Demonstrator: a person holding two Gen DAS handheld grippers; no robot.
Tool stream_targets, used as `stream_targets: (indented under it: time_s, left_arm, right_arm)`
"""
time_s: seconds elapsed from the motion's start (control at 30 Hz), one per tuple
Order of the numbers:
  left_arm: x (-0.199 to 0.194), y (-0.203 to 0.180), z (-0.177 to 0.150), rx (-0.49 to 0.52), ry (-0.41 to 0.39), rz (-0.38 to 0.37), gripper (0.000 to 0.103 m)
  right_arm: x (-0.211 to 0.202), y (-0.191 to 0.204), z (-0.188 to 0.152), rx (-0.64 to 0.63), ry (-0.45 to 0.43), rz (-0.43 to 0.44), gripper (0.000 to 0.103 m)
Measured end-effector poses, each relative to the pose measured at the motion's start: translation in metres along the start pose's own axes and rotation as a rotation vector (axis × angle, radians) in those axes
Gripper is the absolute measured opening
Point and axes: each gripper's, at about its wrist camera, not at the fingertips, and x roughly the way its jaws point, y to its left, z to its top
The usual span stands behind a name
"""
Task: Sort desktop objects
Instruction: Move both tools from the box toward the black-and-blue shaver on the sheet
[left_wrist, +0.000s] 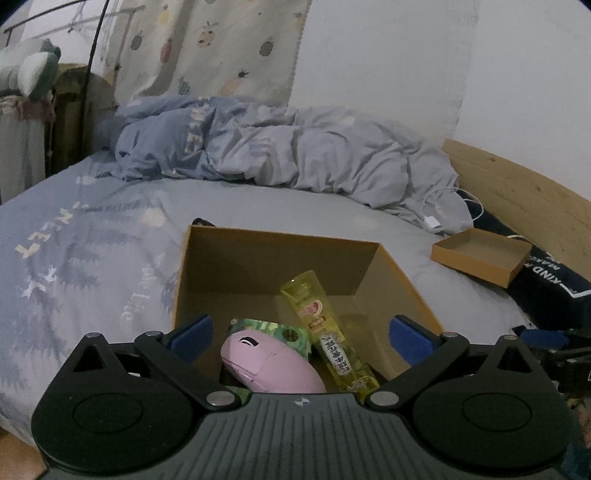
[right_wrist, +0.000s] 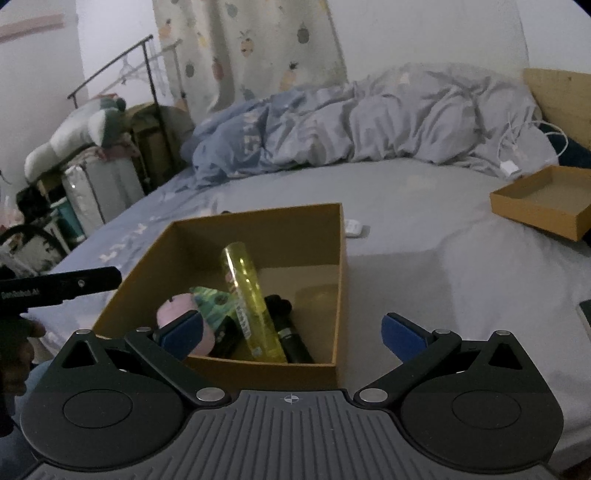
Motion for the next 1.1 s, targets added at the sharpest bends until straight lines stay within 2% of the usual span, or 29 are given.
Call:
stream_targets:
  time_s: [0.37,0.73,1.1]
  left_arm:
    - [0.02,0.027,0.025,-0.056,0.032,0.037,0.1]
    - [0.046,0.042,0.088,-0.059,0.002,0.085,0.1]
    - [0.075,0.054,0.148,-0.057,-0.028,0.084,0.101]
  right_arm:
    - [0.018,-0.008,0.042,0.012,0.003,0.031,0.103]
    - [0.054,0.01,0.134,-0.062,-0.034,0.103,0.103]
    - [0.091,0.028,0.226,-0.136,-0.072,0.175,0.103]
